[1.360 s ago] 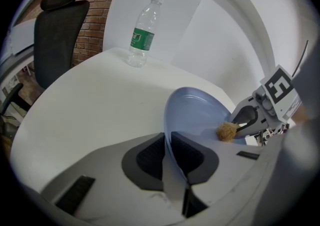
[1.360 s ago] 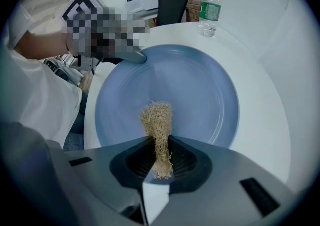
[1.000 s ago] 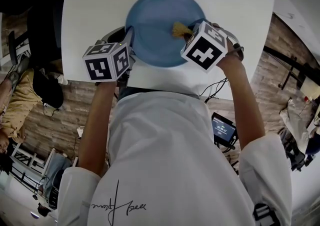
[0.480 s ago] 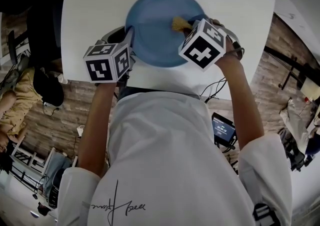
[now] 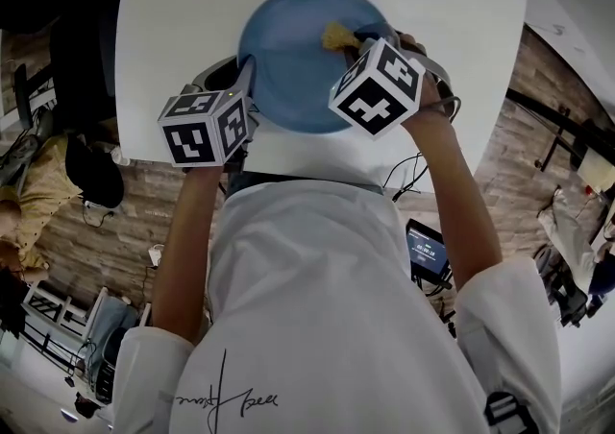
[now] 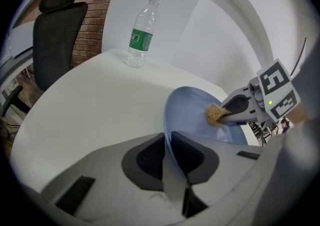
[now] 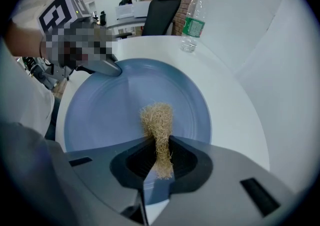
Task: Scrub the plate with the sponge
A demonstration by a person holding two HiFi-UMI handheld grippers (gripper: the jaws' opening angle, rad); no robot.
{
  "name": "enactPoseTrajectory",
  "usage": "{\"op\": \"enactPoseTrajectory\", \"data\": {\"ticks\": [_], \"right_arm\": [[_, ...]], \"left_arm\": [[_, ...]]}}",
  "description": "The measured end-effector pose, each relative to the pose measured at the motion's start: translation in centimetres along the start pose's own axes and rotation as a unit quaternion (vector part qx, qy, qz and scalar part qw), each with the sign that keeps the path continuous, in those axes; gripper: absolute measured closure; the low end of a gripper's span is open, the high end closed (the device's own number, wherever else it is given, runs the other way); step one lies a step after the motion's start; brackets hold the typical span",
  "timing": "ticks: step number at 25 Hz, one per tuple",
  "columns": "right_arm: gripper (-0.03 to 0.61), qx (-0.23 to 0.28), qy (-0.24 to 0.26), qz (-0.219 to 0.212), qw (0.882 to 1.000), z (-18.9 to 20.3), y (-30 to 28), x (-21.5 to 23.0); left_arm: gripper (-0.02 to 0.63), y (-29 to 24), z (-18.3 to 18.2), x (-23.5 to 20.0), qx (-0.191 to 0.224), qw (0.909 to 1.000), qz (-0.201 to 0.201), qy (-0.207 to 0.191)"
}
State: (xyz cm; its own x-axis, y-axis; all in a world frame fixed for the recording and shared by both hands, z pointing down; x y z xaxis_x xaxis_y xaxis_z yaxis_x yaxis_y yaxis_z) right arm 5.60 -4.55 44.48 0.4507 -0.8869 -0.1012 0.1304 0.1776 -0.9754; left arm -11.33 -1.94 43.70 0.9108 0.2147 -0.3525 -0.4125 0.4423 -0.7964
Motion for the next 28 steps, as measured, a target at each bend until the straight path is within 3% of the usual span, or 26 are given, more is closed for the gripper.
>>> {"op": "enactPoseTrajectory", "data": {"ticks": [28], "right_arm": [[0.531,0.034,0.006,0.029,0.999,-3.1,-0.5,-0.1]], "left_arm": [[0.575,-0.1,0.1,-0.1,-0.002,0.9995,0.004,0.031]]}}
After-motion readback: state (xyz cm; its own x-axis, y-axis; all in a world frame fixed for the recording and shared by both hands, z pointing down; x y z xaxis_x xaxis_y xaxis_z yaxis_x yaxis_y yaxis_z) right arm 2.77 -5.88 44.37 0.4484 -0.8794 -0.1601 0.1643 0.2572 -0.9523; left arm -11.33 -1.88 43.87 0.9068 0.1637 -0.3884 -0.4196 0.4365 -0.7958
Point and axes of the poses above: the fingertips, and each gripper's own axes: y backward along the fingers, x to its right, z out of its underside, the point moved 2 cm from there along y, backward along the fingers, and after that the axes turned 2 degrees about -x, right-handed, at the moved point
